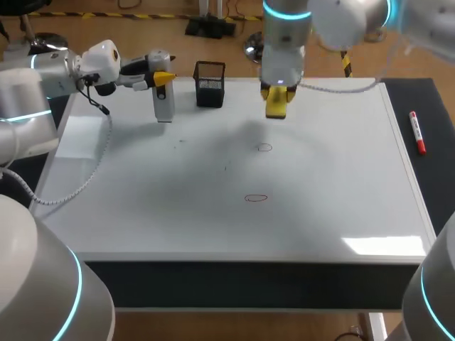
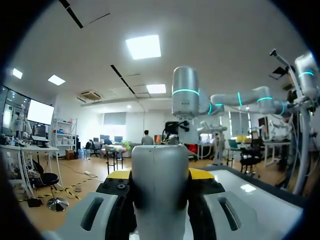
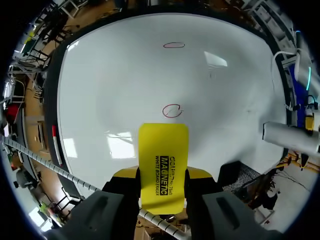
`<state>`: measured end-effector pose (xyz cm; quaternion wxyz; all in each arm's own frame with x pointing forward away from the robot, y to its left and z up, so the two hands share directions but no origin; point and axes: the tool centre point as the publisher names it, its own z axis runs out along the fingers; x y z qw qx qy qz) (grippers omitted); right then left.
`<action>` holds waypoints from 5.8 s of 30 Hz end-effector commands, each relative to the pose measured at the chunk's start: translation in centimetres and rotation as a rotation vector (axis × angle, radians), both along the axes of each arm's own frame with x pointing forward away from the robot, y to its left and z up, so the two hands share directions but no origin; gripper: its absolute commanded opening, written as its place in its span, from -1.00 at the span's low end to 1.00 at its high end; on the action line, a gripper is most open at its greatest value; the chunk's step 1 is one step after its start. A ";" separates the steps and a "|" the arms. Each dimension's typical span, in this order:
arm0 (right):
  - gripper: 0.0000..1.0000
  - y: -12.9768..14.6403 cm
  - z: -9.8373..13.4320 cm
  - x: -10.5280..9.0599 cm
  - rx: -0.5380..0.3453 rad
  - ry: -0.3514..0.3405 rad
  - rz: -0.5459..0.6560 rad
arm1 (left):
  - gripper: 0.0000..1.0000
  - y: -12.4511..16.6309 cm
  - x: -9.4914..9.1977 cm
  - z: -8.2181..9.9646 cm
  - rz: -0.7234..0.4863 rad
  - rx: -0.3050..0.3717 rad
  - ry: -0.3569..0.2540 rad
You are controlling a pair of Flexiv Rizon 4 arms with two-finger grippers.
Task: Pick up the inspection probe, press it on each red-marked spot on the whiteboard one by one, put down the probe, pick up the eraser, and wipe off all the red marks.
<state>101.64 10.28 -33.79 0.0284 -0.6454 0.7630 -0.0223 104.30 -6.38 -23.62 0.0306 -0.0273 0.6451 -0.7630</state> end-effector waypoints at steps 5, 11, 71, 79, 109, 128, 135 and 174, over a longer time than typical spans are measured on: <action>-1.00 2.6 -2.7 -3.1 0.080 -0.026 0.035 | -1.00 -0.1 -0.2 0.1 0.008 -0.001 -0.002; -1.00 4.6 -4.4 -4.6 0.118 0.026 0.073 | -1.00 -0.1 -0.2 0.1 0.008 -0.001 -0.002; -1.00 0.0 -11.6 -6.4 0.082 0.245 0.045 | -1.00 -0.1 -0.2 0.1 0.008 -0.001 -0.002; -1.00 -1.6 -11.6 -6.9 0.068 0.256 0.020 | -1.00 -0.1 -0.2 0.1 0.008 -0.001 -0.002; -1.00 4.3 -3.8 -4.0 0.081 0.123 0.141 | -1.00 -0.1 -0.2 0.1 0.008 -0.001 -0.002; -1.00 7.8 -6.9 -4.9 0.126 0.168 0.175 | -1.00 -0.1 -0.2 0.1 0.008 -0.001 -0.002; -1.00 7.2 -7.8 -6.2 0.133 0.195 0.155 | -1.00 -0.1 -0.2 0.1 0.008 -0.001 -0.002; -1.00 -1.3 -10.6 -7.5 0.046 0.268 0.010 | -1.00 -0.1 -0.2 0.1 0.008 -0.001 -0.002</action>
